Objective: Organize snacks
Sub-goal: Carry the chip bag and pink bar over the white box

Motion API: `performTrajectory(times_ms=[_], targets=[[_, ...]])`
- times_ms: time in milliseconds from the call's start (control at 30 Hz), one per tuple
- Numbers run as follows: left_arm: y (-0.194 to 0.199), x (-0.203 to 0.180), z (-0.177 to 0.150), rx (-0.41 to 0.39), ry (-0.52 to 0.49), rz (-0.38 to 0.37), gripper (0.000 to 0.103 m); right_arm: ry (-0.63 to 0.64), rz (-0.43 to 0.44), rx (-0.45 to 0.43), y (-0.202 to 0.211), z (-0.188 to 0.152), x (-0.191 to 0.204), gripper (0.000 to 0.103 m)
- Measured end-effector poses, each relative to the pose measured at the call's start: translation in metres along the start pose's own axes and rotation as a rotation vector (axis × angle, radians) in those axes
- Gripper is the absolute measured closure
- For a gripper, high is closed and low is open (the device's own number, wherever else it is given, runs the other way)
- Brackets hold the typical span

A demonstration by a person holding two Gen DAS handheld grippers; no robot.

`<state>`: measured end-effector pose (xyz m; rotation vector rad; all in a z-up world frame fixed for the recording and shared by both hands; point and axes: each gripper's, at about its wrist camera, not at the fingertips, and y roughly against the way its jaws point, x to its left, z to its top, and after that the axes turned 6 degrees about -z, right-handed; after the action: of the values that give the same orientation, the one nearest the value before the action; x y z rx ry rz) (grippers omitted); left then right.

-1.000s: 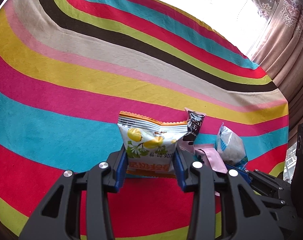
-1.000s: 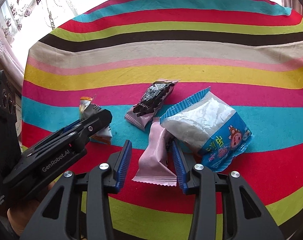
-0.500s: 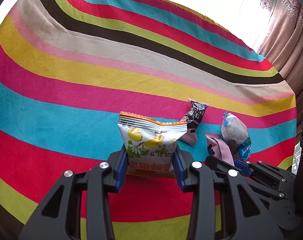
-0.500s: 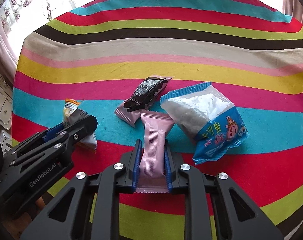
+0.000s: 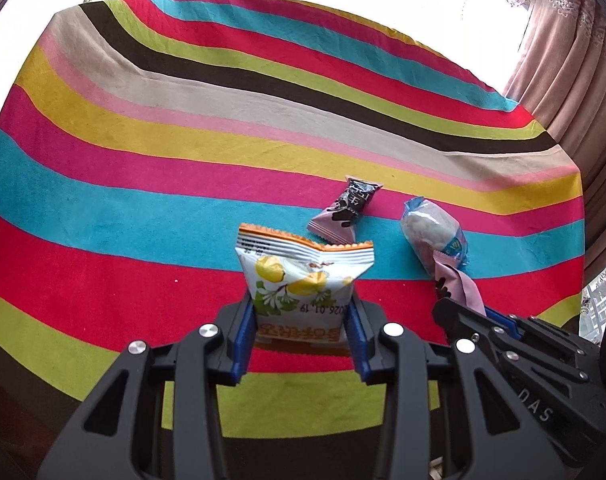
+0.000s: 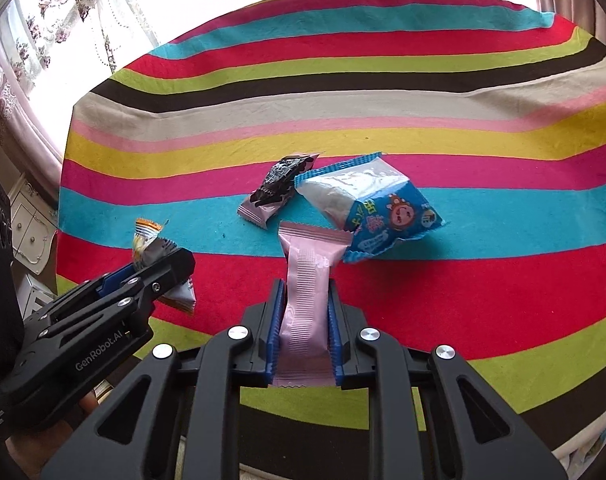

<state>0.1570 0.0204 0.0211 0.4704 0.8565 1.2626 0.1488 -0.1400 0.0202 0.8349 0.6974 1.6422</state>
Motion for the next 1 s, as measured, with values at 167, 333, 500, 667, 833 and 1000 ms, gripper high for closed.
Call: performTrajectory(times_ms=[167, 333, 500, 667, 833, 1000], targets=[[0.007, -0.017, -0.006, 0.005, -0.028, 0.004, 0.064, -0.033, 0.012, -0.016, 0.016, -0.009, -0.016, 0.083], [0.012, -0.036, -0.014, 0.014, -0.056, 0.004, 0.064, -0.070, 0.028, -0.029, 0.034, -0.019, -0.036, 0.083], [0.017, -0.058, -0.023, 0.026, -0.093, -0.006, 0.064, -0.113, 0.041, -0.043, 0.050, -0.029, -0.058, 0.083], [0.021, -0.089, -0.032, 0.040, -0.143, -0.032, 0.064, -0.160, 0.044, -0.067, 0.070, -0.039, -0.083, 0.083], [0.019, -0.125, -0.042, 0.063, -0.206, -0.074, 0.064, -0.220, 0.035, -0.083, 0.090, -0.053, -0.118, 0.083], [0.016, -0.168, -0.052, 0.089, -0.275, -0.124, 0.064, -0.280, 0.008, -0.096, 0.109, -0.069, -0.155, 0.083]])
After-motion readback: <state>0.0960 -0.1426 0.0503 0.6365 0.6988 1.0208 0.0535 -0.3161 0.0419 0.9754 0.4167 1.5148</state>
